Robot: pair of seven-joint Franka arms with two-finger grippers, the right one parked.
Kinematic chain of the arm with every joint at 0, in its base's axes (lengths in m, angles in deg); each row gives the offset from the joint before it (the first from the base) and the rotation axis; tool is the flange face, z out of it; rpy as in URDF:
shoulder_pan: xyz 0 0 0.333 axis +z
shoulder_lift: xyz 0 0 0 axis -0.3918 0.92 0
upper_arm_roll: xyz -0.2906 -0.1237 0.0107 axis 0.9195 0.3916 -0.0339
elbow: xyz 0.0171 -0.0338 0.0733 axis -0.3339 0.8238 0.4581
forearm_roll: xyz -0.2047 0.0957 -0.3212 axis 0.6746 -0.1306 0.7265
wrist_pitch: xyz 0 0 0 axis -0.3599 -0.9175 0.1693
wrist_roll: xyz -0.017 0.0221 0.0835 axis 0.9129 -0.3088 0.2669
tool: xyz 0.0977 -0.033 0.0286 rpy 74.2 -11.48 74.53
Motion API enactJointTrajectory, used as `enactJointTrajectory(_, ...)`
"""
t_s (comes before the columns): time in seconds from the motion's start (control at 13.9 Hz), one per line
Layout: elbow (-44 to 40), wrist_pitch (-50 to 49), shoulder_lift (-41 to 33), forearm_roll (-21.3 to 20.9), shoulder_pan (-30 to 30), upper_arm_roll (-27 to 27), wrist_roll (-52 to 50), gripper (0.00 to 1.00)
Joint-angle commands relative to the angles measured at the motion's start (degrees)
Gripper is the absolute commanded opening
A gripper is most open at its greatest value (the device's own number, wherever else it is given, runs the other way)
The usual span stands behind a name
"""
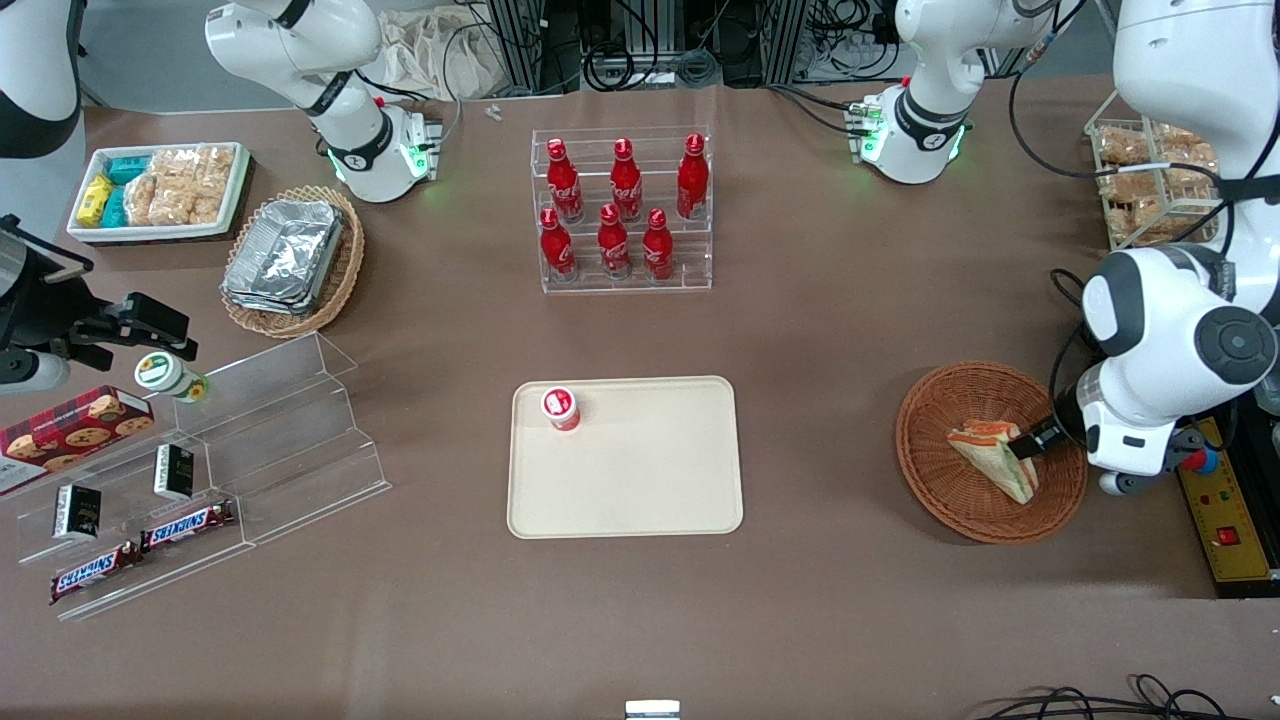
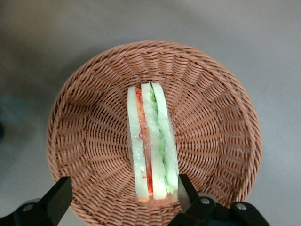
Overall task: Place sandwich from basket to tray
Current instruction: 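Move the left gripper over the sandwich in the wicker basket, then lower the left gripper and close it on the wrapped sandwich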
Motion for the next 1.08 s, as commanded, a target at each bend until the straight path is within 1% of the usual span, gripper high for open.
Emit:
enactJointTrajectory(0.0,-0.37,1.86,2.83,-0.32,-0.34,-0.13,-7.05,0.99)
enactJointTrajectory(0.14,0.77,5.45,4.07,-0.32,0.0,0.04,-9.34,0.99)
enactJointTrajectory(0.29,2.61,9.85,5.3,-0.32,0.1,0.3,-9.44,0.99)
enactJointTrajectory(0.43,2.71,10.39,5.83,-0.32,0.18,0.39,-9.53,0.98)
enactJointTrajectory(0.58,2.71,10.4,5.92,-0.32,0.1,0.39,-9.53,0.93)
enactJointTrajectory(0.65,2.62,10.4,6.01,-0.32,0.1,0.39,-9.62,0.84)
enactJointTrajectory(0.87,2.01,9.87,5.57,-0.32,0.01,0.57,-11.81,0.44)
enactJointTrajectory(1.01,1.22,7.95,4.17,-0.23,0.01,1.53,-12.34,0.21)
